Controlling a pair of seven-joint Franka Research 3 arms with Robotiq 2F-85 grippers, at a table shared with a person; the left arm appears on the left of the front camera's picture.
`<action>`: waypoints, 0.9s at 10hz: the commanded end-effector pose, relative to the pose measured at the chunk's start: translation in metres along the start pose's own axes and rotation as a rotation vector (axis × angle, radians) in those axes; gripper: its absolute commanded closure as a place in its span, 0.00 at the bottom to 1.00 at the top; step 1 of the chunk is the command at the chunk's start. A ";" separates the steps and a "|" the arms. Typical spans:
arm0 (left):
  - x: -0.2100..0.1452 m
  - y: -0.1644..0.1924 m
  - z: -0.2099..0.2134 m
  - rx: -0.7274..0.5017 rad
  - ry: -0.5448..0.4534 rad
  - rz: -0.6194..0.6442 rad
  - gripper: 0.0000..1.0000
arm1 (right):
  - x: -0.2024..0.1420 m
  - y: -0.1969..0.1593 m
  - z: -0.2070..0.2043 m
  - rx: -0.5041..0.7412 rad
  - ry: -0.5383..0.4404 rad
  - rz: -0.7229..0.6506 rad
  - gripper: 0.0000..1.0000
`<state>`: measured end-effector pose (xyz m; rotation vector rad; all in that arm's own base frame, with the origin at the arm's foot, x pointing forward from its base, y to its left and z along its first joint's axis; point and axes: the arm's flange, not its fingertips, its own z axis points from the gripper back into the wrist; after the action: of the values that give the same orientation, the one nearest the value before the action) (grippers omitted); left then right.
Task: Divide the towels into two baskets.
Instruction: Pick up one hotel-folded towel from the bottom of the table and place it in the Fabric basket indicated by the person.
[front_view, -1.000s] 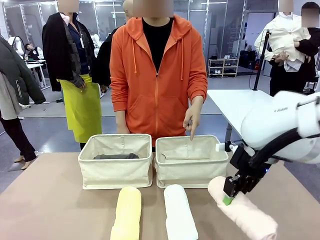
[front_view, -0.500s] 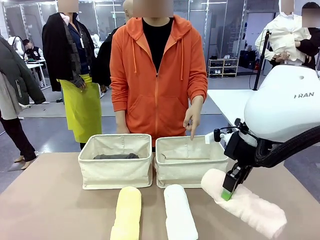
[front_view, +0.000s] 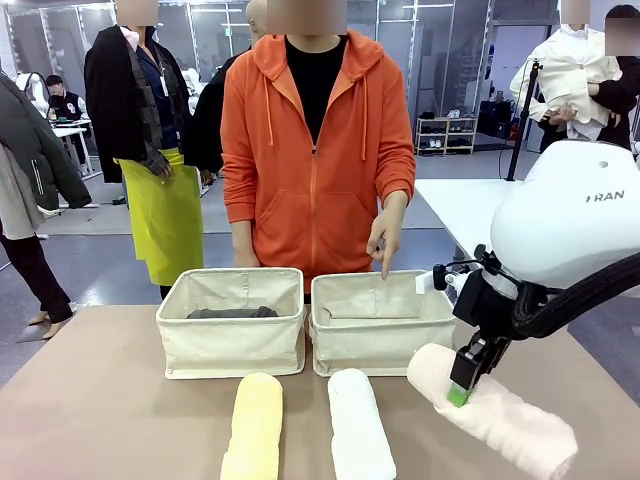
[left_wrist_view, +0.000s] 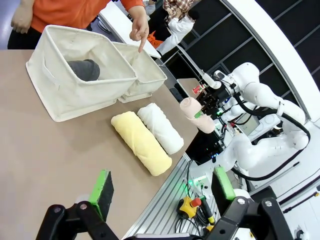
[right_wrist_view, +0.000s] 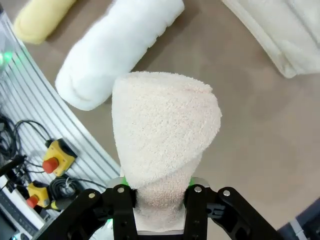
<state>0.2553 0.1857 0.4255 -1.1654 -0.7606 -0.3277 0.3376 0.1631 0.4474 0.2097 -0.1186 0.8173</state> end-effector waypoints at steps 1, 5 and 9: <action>0.002 -0.002 0.003 -0.015 -0.023 -0.012 0.00 | 0.030 0.000 0.034 -0.121 -0.052 0.302 0.63; 0.002 -0.002 0.003 -0.015 -0.023 -0.012 0.00 | 0.137 -0.017 0.062 -0.316 0.017 0.930 0.63; 0.002 -0.002 0.003 -0.015 -0.023 -0.012 0.00 | 0.215 -0.054 0.030 -0.385 -0.012 1.046 0.63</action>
<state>0.2555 0.1855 0.4255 -1.1655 -0.7599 -0.3279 0.5084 0.2676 0.5096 -0.2796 -0.3634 1.8148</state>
